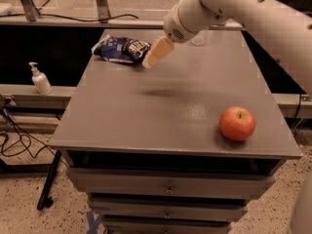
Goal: Move blue chip bag near apple
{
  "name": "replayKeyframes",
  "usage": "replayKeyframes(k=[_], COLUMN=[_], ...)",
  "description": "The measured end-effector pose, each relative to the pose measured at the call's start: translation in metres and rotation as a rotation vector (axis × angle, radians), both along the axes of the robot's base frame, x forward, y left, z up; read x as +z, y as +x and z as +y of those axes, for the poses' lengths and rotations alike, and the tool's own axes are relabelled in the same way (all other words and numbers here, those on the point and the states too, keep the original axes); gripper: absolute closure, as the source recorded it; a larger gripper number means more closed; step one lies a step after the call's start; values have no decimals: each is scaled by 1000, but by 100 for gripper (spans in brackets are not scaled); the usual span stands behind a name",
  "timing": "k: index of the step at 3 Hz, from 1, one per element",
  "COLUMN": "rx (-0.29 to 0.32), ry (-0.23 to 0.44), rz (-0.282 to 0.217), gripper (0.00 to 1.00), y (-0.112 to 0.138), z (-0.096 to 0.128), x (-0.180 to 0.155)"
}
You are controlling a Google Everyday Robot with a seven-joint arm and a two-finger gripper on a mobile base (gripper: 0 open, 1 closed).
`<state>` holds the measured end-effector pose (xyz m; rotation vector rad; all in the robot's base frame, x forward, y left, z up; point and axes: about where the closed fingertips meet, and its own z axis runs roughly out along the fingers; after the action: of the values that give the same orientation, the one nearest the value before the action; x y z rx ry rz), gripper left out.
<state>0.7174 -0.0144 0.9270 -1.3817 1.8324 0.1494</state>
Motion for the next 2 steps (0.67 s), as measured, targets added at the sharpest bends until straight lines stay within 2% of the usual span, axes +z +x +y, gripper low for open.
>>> replayKeyframes(k=[1, 2], rx=[33, 60], ry=[56, 117], rz=[21, 43], gripper=[0, 0], y=[41, 67], z=[33, 64], x=[-17, -29])
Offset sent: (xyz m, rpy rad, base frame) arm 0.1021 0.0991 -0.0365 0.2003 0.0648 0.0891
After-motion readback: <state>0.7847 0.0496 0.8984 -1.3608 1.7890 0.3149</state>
